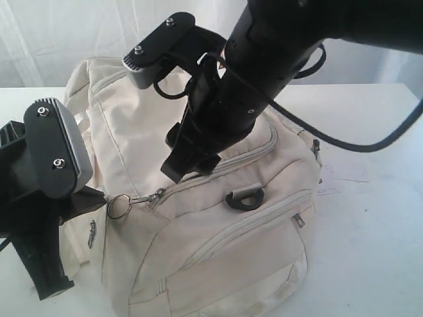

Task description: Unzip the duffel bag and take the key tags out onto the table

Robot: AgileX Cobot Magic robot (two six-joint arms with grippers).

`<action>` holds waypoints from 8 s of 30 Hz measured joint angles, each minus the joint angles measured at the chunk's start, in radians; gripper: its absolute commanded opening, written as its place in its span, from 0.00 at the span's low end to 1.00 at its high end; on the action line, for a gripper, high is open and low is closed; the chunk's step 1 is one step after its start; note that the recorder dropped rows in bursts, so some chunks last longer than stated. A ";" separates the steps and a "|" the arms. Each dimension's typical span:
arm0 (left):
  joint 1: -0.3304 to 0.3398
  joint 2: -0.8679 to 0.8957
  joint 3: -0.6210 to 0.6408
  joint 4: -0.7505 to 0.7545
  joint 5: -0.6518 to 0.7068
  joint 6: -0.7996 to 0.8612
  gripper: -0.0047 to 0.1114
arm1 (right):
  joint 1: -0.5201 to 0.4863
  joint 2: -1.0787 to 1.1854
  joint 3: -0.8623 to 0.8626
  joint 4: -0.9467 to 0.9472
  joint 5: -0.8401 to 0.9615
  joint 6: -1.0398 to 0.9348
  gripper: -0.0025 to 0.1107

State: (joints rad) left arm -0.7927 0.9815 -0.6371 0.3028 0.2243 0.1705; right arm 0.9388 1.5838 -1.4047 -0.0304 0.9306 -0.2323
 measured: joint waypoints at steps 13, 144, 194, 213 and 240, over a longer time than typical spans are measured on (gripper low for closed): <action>0.000 0.000 0.000 0.000 0.000 0.000 0.04 | 0.000 0.089 0.000 0.010 -0.008 -0.002 0.42; 0.000 -0.115 0.004 -0.007 0.024 0.000 0.04 | -0.189 0.054 -0.021 -0.361 -0.005 0.872 0.02; -0.008 -0.140 0.003 0.506 0.307 -0.501 0.46 | -0.207 -0.131 -0.034 -0.286 -0.016 0.545 0.58; -0.008 -0.144 0.001 0.437 0.186 -0.551 0.70 | -0.380 0.643 -0.674 0.163 0.001 0.184 0.53; -0.008 -0.144 -0.175 -0.192 0.329 -0.226 0.63 | -0.513 0.572 -0.632 0.009 0.227 0.458 0.02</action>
State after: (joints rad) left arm -0.8010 0.8375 -0.8119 0.1103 0.5529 -0.0551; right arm 0.4258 2.1554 -2.0366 -0.0211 1.1574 0.2254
